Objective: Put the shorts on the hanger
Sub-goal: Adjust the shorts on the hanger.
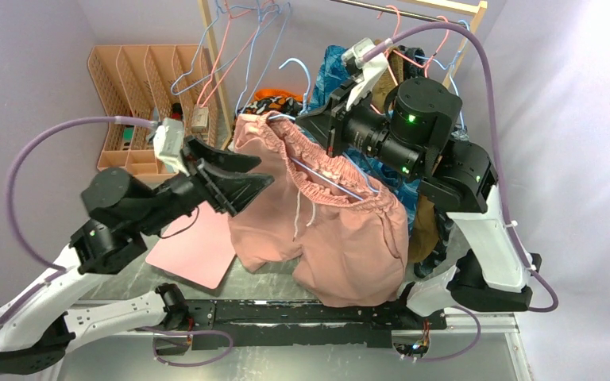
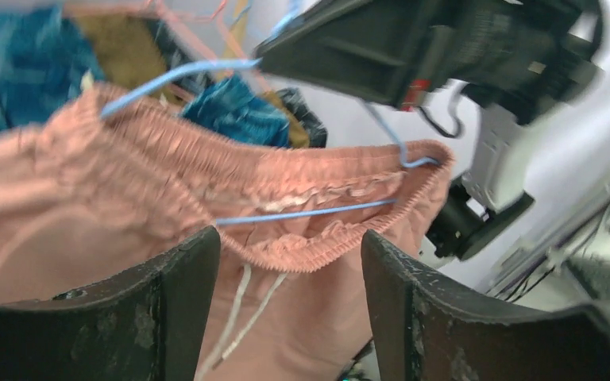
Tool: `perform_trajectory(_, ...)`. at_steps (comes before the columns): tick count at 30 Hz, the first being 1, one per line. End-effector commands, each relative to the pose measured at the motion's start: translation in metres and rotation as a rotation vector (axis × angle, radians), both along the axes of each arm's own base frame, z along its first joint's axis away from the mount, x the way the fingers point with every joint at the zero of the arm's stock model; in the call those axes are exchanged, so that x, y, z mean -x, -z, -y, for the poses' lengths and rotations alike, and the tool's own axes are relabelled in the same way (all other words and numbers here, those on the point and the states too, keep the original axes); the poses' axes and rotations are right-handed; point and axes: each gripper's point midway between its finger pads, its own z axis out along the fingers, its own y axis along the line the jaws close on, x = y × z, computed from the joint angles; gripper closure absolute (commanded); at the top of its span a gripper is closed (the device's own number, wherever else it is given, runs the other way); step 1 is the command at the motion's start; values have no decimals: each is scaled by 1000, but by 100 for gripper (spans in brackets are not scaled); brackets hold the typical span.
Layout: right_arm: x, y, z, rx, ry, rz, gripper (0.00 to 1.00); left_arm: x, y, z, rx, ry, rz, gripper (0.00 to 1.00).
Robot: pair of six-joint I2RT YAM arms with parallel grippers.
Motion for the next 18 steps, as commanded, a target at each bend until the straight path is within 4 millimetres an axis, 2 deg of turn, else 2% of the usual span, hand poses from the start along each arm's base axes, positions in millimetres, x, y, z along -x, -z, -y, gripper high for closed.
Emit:
perform_trajectory(1, -9, -13, 16, -37, 90, 25, 100, -31, 25, -2, 158, -126, -432, 31)
perform_trajectory(4, -12, -5, 14, -25, 105, 14, 100, -40, 48, 7, 183, -145, -599, 23)
perform_trajectory(8, -15, 9, 11, -6, 111, -6, 100, -45, 54, 13, 214, -149, -677, 15)
perform_trajectory(13, -13, 18, 11, 3, 104, -12, 100, -49, 70, 29, 202, -129, -749, 22)
perform_trajectory(15, -12, 21, 10, 4, 90, -7, 100, -51, 82, 38, 169, -131, -783, 27)
perform_trajectory(18, -11, 24, 9, 3, 82, -8, 100, -55, 97, 45, 139, -143, -827, 29)
